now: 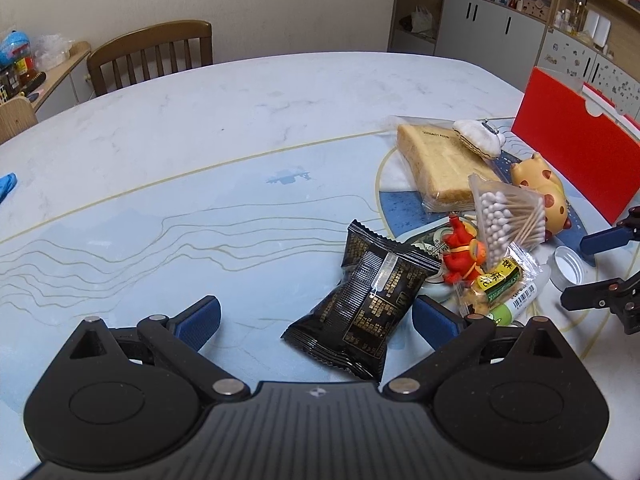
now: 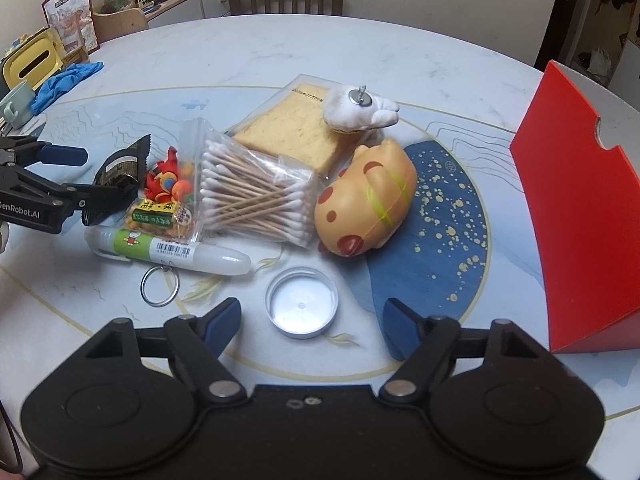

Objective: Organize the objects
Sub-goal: 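Withdraw both tools from the shoebox back to the placemat, then grasp the black snack packet with the left tool while the right tool grasps the white tin lid, then carry the black packet and tin lid into the red shoebox with both tools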

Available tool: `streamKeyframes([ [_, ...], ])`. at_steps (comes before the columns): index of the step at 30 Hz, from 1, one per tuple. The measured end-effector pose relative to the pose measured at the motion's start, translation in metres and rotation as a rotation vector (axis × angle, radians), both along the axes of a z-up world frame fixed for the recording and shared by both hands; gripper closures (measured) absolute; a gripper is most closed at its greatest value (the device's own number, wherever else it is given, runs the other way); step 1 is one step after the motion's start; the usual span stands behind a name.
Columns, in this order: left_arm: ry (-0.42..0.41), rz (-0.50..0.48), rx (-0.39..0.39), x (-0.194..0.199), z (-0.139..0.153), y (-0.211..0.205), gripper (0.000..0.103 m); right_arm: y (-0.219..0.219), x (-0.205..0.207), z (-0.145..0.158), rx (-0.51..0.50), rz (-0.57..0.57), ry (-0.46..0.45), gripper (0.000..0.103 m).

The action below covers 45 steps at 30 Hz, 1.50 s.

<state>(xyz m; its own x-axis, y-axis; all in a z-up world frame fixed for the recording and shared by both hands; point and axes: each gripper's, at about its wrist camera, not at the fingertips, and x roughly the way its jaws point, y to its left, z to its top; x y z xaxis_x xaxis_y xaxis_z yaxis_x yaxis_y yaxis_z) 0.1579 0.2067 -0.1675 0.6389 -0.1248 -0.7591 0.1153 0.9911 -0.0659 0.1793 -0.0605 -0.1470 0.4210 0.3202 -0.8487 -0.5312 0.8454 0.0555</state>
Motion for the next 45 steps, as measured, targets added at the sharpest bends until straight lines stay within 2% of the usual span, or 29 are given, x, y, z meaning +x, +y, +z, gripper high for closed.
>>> streamKeyframes([
  [5, 0.005, 0.001, -0.010, 0.001, 0.000, 0.001, 0.002, 0.003, 0.001, -0.001, 0.000, 0.004, -0.001, 0.033],
  [6, 0.008, -0.002, -0.017, 0.002, 0.000, 0.001, 0.006, 0.003, 0.000, -0.001, 0.002, 0.006, -0.002, 0.034],
  [8, 0.012, -0.007, -0.027, 0.002, 0.000, 0.000, 0.014, 0.004, 0.000, 0.000, 0.001, 0.008, -0.008, 0.041],
  [10, 0.016, -0.011, -0.030, 0.002, 0.000, -0.002, 0.030, 0.004, -0.001, 0.000, 0.002, 0.007, -0.011, 0.045],
  [12, 0.024, -0.014, -0.041, 0.002, 0.001, -0.003, 0.043, 0.004, -0.001, 0.001, -0.001, 0.006, -0.013, 0.049],
  [14, 0.028, -0.020, -0.043, 0.002, 0.002, -0.004, 0.050, 0.005, -0.002, 0.002, -0.014, 0.004, -0.021, 0.059],
  [16, 0.032, -0.023, -0.038, 0.002, 0.003, -0.006, 0.062, 0.004, -0.002, 0.003, -0.007, -0.002, -0.016, 0.065],
  [21, 0.034, -0.011, -0.035, 0.000, 0.008, -0.009, 0.068, -0.001, -0.004, 0.006, 0.005, -0.008, -0.027, 0.065],
  [27, 0.023, 0.005, -0.035, -0.008, 0.019, -0.015, 0.068, -0.011, -0.009, 0.017, 0.046, -0.021, -0.028, 0.065],
  [36, -0.010, 0.031, -0.039, -0.023, 0.054, -0.031, 0.069, -0.031, -0.018, 0.046, 0.090, -0.026, -0.041, 0.065],
  [45, -0.028, 0.010, -0.053, -0.029, 0.087, -0.072, 0.068, -0.064, -0.020, 0.079, 0.120, -0.035, -0.075, 0.065],
])
